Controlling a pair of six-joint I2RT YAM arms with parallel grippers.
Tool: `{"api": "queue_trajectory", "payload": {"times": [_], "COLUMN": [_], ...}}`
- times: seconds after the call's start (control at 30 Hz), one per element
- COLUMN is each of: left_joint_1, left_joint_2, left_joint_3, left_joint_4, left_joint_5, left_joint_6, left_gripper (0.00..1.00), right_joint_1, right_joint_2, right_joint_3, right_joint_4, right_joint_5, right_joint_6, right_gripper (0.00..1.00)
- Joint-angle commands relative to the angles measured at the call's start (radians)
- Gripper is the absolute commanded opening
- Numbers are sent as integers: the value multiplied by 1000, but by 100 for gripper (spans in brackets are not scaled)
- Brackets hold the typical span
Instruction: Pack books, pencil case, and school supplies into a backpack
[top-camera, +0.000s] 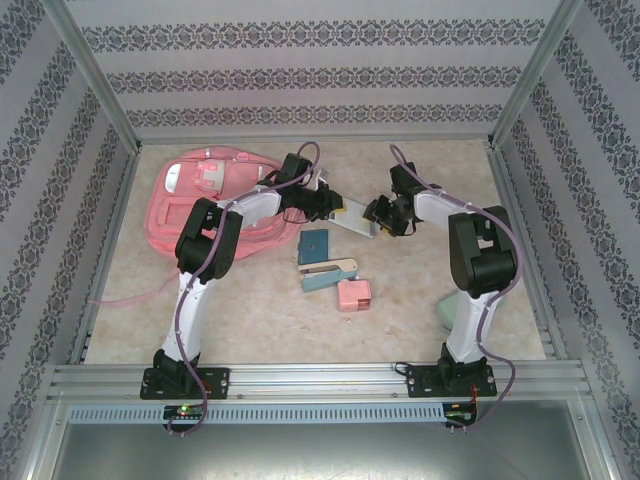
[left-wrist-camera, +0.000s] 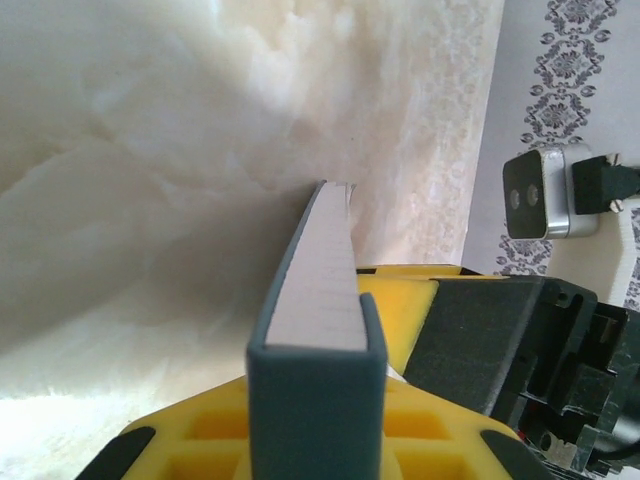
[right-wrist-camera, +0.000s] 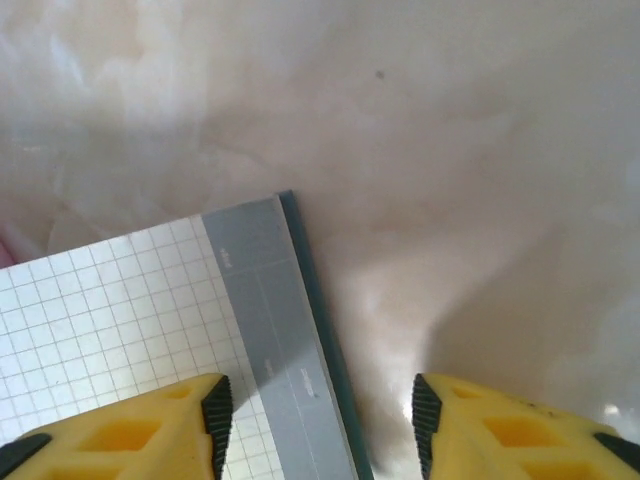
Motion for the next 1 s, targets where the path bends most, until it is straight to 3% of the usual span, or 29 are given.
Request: {"api": "queue_trajectory", "payload": {"times": [0.0, 0.1, 0.2, 0.53, 0.67, 0.9, 0.97], "left_joint_1": [2, 24, 39, 61, 65, 75, 80], "left_joint_2": [-79, -104, -122, -138, -140, -141, -139], "left_joint_3": [32, 33, 48, 63, 63, 61, 70], "left_joint_4": [75, 128, 133, 158, 161, 139, 101], "left_joint_5": [66, 107, 142, 211, 212, 212, 208], "left_joint_6": [-36, -79, -87, -127, -132, -118, -90], "left_gripper": [0, 0, 0, 0, 0, 0, 6], "right_joint_1": [-44, -89, -112, -120, -120, -120, -118], "right_joint_2": [-83, -119, -138, -119, -101, -116, -121], "right_joint_3": [-65, -136, -175, -191, -202, -223, -224], "right_joint_4": [94, 233, 364, 701, 793, 809, 807], "right_joint_5": [-111, -225, -331, -558, -607, -620, -616], "right_joint_6": [27, 91, 149, 316, 377, 375, 370], "right_gripper": [58, 61, 76, 69, 54, 0, 0]}}
